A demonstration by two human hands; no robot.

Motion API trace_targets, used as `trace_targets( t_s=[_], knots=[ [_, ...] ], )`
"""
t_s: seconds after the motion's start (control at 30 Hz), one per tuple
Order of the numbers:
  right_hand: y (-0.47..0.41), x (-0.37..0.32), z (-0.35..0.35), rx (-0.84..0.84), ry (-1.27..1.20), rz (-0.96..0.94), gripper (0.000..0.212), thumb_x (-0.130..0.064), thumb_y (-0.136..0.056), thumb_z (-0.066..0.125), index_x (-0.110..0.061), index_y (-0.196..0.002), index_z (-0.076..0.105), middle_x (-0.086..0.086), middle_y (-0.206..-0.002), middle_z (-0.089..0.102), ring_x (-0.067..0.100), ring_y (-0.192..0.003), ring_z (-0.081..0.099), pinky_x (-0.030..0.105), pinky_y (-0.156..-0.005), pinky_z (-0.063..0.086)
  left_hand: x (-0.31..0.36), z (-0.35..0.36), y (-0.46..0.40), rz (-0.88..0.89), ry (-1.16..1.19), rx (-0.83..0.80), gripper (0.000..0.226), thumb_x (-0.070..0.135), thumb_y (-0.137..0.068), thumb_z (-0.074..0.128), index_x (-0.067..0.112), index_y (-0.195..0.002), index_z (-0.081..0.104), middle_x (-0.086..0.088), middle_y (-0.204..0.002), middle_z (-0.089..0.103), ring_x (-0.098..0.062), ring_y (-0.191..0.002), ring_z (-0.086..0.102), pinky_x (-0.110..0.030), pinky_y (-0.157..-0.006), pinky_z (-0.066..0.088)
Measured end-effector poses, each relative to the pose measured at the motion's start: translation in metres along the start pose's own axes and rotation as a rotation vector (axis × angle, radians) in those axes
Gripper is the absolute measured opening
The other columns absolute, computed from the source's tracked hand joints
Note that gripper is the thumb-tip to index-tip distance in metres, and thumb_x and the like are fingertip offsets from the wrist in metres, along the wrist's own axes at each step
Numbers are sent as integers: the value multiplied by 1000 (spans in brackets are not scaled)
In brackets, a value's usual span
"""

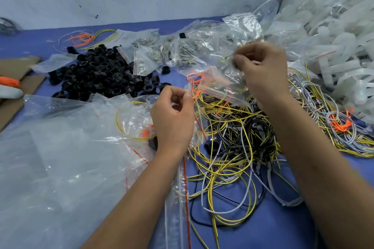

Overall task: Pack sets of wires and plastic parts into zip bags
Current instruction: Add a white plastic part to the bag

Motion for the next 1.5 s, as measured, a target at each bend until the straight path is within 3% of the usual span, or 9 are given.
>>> trace_targets(
  t_s=[0.27,0.43,0.7,0.8,0.93,1.13,1.27,1.37,1.5],
  knots=[
    [47,-3,21,-96,-155,123,11,-16,-106,50,-19,-97,55,-3,-83,58,-5,-58,49,13,-49,45,2,-3,-1,-6,0,36,11,13,-98,63,11,-87,64,11,-74,62,3,-68,57,-9,-65,43],
    [55,-1,26,-223,-313,222,38,-30,-82,84,-26,-109,57,6,-97,74,27,-84,74,48,-73,65,1,-2,-1,-24,6,9,12,15,-99,64,13,-87,63,10,-75,63,1,-67,57,-11,-64,44],
    [57,-15,27,-202,-139,-42,20,-5,-82,83,-14,-98,78,13,-86,75,18,-73,72,35,-67,62,5,-10,-1,-13,100,175,16,16,-99,59,22,-85,59,20,-73,61,0,-66,55,-15,-64,44],
    [61,-23,29,-296,-105,-102,21,-2,-81,82,-16,-96,79,3,-85,77,17,-79,73,35,-77,60,14,-12,1,73,49,190,14,17,-101,58,21,-87,58,20,-75,60,-3,-66,55,-21,-63,45],
    [68,-29,38,-534,-146,-117,17,1,-82,79,-4,-98,75,4,-80,74,2,-67,64,19,-65,50,31,-13,7,335,-144,171,11,14,-101,57,12,-91,59,3,-79,60,-18,-72,57,-36,-65,45],
    [71,-25,44,-562,-166,-21,16,-2,-83,78,0,-93,65,28,-84,69,27,-66,63,48,-60,56,52,-10,19,605,-230,118,10,8,-97,62,3,-88,63,-4,-80,56,-15,-71,48,-17,-68,34],
    [77,-20,47,-607,-186,75,22,-15,-75,69,3,-88,64,16,-72,59,17,-68,53,38,-56,48,56,-4,28,705,-252,60,11,9,-97,63,1,-91,67,-9,-82,61,-24,-74,56,-24,-70,40],
    [84,-22,51,-746,-364,168,23,1,-77,58,14,-96,60,37,-86,61,33,-81,59,57,-69,50,58,-3,31,733,-215,36,16,9,-99,60,-2,-90,68,-11,-82,61,-25,-74,55,-27,-69,41],
    [88,-26,51,-801,-463,253,16,23,-85,47,17,-97,56,25,-87,58,37,-84,57,42,-66,50,63,-3,35,745,-151,18,20,8,-100,57,-5,-89,68,-12,-81,60,-22,-75,51,-19,-73,37]
  ],
)
Point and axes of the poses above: each hand's wrist, its own y-axis away from the middle knuckle, its own z-axis out of the palm, x = y × z, the point moved 4 cm from there along -y, towards the middle knuckle
